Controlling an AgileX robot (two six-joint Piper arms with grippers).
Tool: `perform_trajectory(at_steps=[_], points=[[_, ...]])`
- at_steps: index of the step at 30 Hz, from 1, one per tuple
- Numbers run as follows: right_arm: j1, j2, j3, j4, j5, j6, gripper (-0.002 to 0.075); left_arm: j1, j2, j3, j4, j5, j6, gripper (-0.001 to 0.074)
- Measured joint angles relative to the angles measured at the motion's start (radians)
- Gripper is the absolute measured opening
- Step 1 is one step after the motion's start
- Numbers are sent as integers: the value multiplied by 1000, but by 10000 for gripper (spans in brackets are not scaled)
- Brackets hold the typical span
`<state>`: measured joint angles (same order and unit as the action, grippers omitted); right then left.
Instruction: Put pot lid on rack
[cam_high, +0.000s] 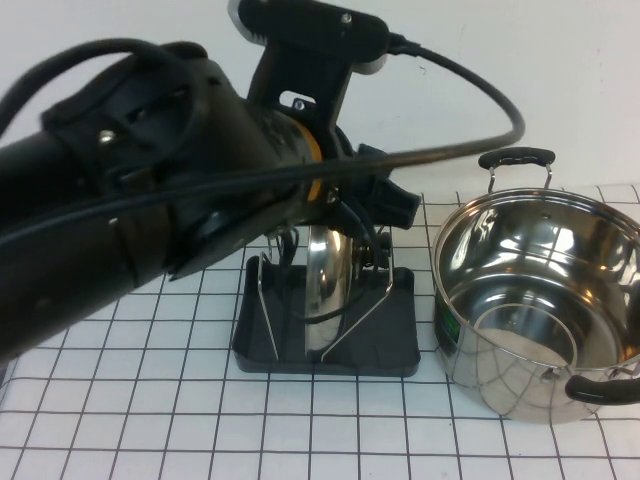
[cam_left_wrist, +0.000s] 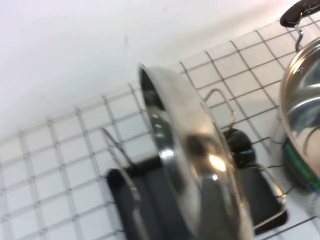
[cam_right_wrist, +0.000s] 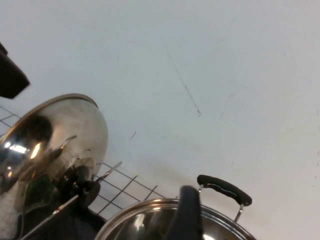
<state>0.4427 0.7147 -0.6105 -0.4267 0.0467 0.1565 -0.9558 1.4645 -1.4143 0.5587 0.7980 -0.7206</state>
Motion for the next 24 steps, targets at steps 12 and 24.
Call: perform_trajectory(at_steps=[12,24], points=[[0,-256,0,0,228,60,37,-146,-354,323,263,15,-111,8],[0,-478,122,341,398,-120,-1,-146,-855,833,218,-239,-151,-1]])
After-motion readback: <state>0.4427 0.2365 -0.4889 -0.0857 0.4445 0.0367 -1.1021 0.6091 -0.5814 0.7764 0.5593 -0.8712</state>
